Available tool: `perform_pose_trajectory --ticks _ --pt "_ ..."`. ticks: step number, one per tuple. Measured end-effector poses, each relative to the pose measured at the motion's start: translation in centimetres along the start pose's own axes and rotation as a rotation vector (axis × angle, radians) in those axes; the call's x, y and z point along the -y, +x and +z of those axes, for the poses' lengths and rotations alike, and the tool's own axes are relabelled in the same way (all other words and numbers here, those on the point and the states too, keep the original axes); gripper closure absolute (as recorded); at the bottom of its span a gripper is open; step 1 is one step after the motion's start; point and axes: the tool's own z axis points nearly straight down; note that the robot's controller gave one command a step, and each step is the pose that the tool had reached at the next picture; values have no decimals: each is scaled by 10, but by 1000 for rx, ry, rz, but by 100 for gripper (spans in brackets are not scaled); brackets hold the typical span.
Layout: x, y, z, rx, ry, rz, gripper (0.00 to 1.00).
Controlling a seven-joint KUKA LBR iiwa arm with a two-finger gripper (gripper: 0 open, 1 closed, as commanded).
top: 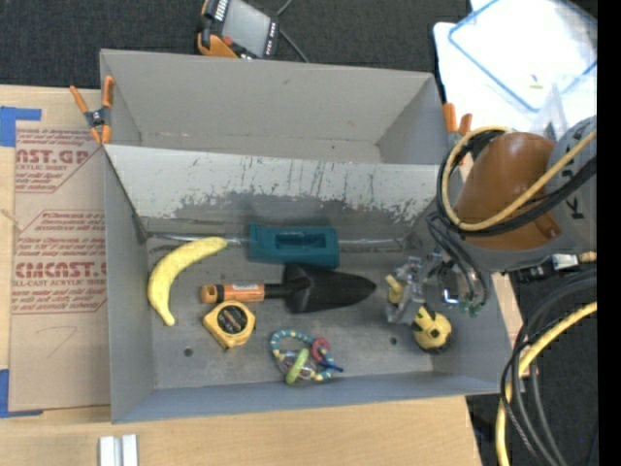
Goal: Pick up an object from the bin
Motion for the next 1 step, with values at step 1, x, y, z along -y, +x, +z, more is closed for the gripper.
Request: perform_pose_trajectory --ticks 1 --pt "4 5 -99 -4 7 57 100"
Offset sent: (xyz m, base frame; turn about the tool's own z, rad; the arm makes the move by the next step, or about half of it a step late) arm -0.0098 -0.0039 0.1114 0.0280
